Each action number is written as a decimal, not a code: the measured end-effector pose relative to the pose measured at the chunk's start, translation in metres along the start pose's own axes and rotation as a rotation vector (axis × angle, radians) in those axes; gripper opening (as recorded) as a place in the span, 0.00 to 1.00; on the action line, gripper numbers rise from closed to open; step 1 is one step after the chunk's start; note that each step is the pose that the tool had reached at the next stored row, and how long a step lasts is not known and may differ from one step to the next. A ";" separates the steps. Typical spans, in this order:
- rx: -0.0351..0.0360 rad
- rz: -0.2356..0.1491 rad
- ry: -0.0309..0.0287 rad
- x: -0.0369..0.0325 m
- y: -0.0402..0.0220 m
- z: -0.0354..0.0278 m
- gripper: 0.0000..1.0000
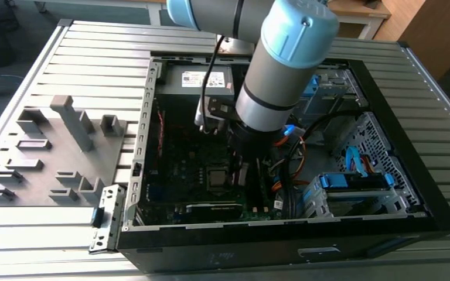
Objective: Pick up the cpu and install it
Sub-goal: 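Install the first cpu locking lever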
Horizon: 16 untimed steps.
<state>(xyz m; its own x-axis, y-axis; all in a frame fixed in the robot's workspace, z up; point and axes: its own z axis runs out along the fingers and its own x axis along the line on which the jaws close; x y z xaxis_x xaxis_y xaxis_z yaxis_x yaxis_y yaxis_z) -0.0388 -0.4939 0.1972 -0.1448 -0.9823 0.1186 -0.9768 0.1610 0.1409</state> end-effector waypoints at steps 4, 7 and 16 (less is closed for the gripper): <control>0.0005 0.000 -0.0001 0.0016 -0.0004 0.0007 0.11; 0.0019 0.000 -0.0002 0.0022 -0.0008 0.0031 0.11; 0.0027 0.000 -0.0002 0.0075 -0.0027 0.0082 0.11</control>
<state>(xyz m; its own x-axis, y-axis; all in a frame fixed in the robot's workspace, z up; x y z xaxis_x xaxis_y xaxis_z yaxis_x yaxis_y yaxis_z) -0.0385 -0.5025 0.1897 -0.1447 -0.9824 0.1184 -0.9773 0.1606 0.1383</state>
